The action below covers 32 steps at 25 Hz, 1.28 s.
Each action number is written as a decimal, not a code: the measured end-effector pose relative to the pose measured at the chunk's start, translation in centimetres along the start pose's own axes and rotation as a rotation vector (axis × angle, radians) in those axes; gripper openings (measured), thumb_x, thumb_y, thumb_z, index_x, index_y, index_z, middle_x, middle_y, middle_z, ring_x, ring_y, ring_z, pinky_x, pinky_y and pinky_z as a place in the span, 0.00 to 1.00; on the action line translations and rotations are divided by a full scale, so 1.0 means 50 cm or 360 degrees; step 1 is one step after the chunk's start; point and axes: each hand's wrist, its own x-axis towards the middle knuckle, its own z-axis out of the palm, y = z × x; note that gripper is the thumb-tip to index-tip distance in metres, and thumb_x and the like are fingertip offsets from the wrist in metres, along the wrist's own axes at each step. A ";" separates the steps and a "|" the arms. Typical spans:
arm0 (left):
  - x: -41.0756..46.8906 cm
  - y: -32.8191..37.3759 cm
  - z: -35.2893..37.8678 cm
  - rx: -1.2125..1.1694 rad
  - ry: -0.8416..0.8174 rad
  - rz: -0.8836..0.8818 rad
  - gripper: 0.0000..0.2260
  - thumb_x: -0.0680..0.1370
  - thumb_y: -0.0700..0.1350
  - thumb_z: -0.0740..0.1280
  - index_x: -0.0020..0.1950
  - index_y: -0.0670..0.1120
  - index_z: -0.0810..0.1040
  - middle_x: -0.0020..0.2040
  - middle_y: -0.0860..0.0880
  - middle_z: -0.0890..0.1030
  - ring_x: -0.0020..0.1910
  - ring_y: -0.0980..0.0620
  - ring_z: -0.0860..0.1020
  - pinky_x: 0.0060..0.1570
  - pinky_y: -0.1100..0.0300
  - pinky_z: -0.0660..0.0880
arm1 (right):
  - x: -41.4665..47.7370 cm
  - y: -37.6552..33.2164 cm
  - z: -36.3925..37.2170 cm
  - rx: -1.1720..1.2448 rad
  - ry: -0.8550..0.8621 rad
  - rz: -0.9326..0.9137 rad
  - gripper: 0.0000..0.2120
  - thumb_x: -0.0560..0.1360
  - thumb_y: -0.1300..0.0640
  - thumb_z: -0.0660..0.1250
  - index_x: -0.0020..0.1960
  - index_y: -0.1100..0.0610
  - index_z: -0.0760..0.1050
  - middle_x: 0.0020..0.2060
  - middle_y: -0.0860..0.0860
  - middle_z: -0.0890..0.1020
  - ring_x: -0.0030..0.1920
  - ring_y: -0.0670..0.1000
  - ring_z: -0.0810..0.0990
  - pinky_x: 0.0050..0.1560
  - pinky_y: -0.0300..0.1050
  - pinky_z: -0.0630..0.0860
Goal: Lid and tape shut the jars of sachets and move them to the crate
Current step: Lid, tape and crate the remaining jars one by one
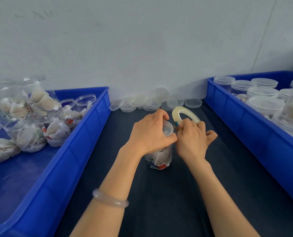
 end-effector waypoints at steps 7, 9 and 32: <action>-0.039 0.011 -0.005 -0.0111 -0.0082 0.0066 0.23 0.66 0.62 0.65 0.58 0.59 0.66 0.56 0.61 0.75 0.55 0.57 0.73 0.48 0.56 0.70 | 0.087 0.044 -0.012 -0.0086 -0.0291 0.0350 0.13 0.82 0.52 0.55 0.52 0.53 0.78 0.45 0.52 0.78 0.55 0.56 0.71 0.56 0.55 0.59; -0.032 0.005 -0.007 -0.0123 -0.0057 0.0061 0.19 0.68 0.62 0.64 0.57 0.61 0.69 0.55 0.62 0.74 0.55 0.59 0.72 0.49 0.56 0.71 | 0.092 0.045 -0.008 0.0002 -0.0202 -0.0033 0.12 0.80 0.53 0.54 0.44 0.51 0.74 0.36 0.46 0.69 0.48 0.52 0.67 0.50 0.52 0.56; -0.058 -0.029 0.081 -0.2239 0.0151 -0.0889 0.29 0.82 0.63 0.52 0.48 0.48 0.87 0.49 0.47 0.87 0.49 0.50 0.85 0.40 0.63 0.80 | -0.073 0.035 -0.003 0.1331 -0.1054 -0.0243 0.37 0.63 0.50 0.79 0.64 0.37 0.62 0.57 0.35 0.78 0.59 0.35 0.77 0.54 0.31 0.75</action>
